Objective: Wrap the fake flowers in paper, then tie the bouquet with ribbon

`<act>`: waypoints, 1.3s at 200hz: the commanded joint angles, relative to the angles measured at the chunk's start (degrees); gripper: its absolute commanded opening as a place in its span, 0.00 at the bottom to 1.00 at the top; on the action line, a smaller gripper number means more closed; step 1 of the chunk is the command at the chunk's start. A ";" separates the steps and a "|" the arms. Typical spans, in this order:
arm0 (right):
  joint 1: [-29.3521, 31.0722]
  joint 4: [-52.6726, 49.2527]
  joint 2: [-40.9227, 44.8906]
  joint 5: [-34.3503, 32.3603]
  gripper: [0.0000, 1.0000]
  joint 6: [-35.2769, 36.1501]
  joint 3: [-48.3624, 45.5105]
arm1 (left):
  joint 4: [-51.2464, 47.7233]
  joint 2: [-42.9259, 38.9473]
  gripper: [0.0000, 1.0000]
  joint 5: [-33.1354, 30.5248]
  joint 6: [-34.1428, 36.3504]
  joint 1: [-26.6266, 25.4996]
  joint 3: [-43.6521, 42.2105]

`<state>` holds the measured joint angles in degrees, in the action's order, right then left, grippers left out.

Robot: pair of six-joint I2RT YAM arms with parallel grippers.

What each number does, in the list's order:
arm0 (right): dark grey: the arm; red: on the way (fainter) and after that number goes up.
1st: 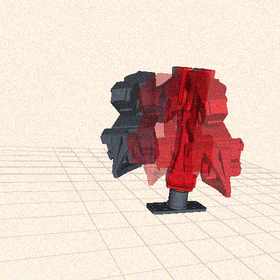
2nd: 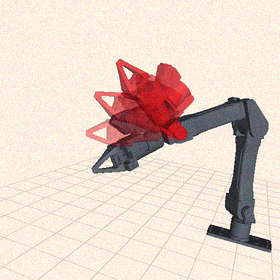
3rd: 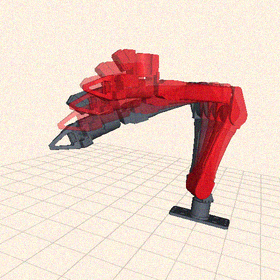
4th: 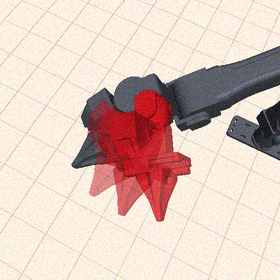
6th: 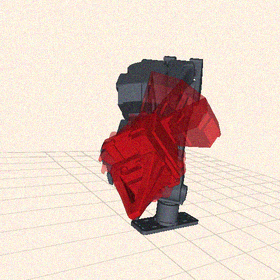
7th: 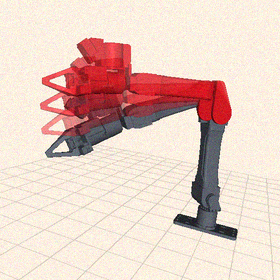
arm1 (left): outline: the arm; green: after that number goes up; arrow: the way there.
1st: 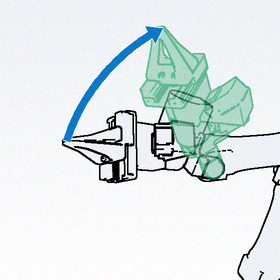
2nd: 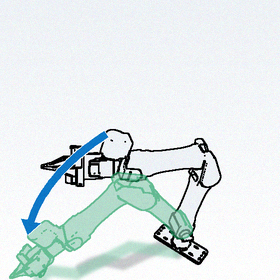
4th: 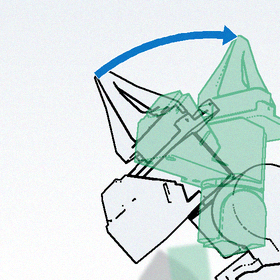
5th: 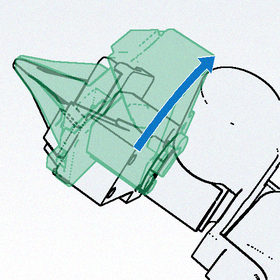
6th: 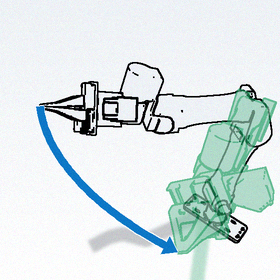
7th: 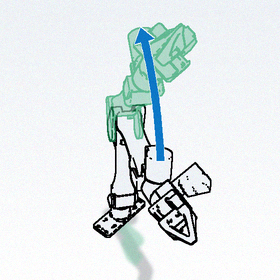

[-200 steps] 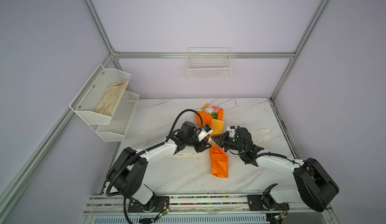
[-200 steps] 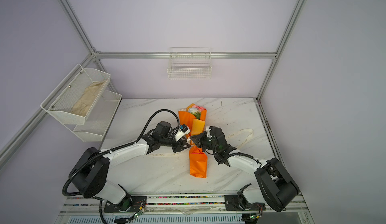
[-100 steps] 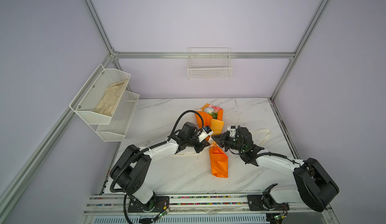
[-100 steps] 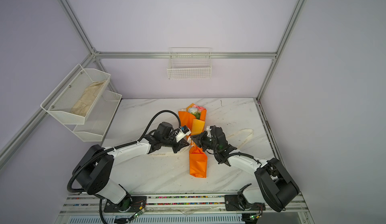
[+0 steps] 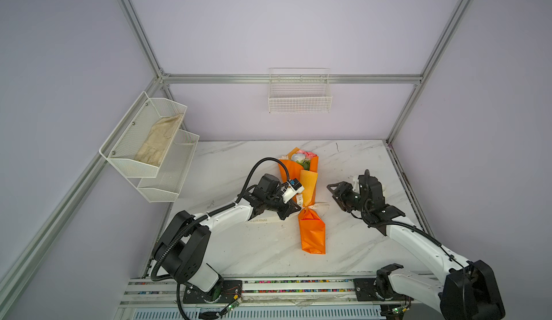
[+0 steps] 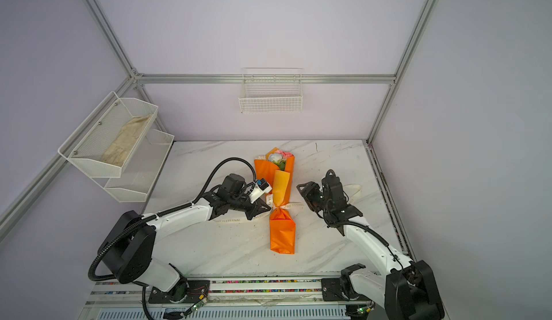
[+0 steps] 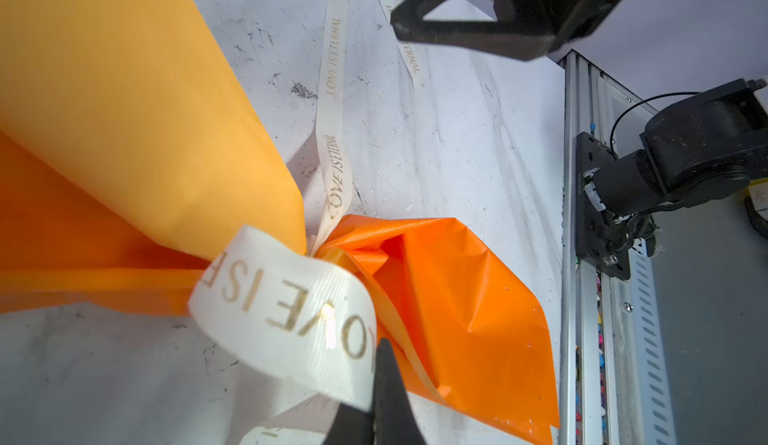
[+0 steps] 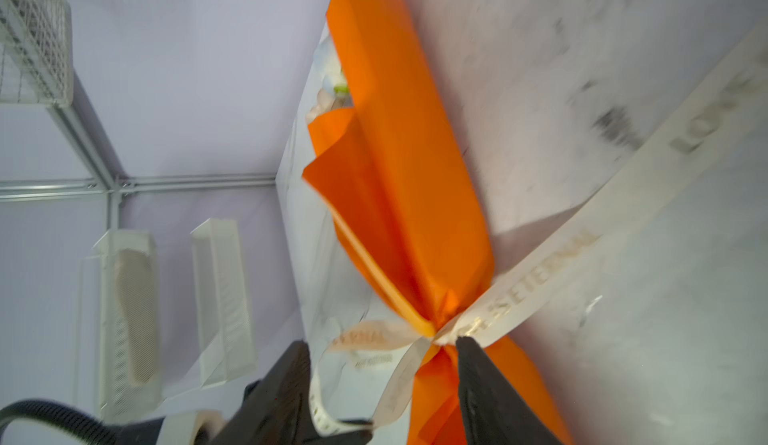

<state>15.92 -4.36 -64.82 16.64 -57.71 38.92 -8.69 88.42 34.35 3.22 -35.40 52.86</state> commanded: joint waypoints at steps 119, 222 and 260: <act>-21.98 -18.29 -39.24 -21.91 0.59 35.45 30.07 | -3.59 -2.91 0.04 -0.40 4.90 -2.30 7.65; -22.08 -15.44 -47.17 -19.09 0.26 35.44 32.84 | 0.28 -2.01 0.05 -2.21 3.32 -3.71 7.03; -22.14 -14.43 -42.63 -16.88 0.01 36.84 33.00 | 4.26 -1.94 0.06 -2.01 0.96 -3.96 5.52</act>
<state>-6.02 -19.66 -111.33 -1.87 -21.93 71.57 -9.41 86.72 32.23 5.98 -38.85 55.83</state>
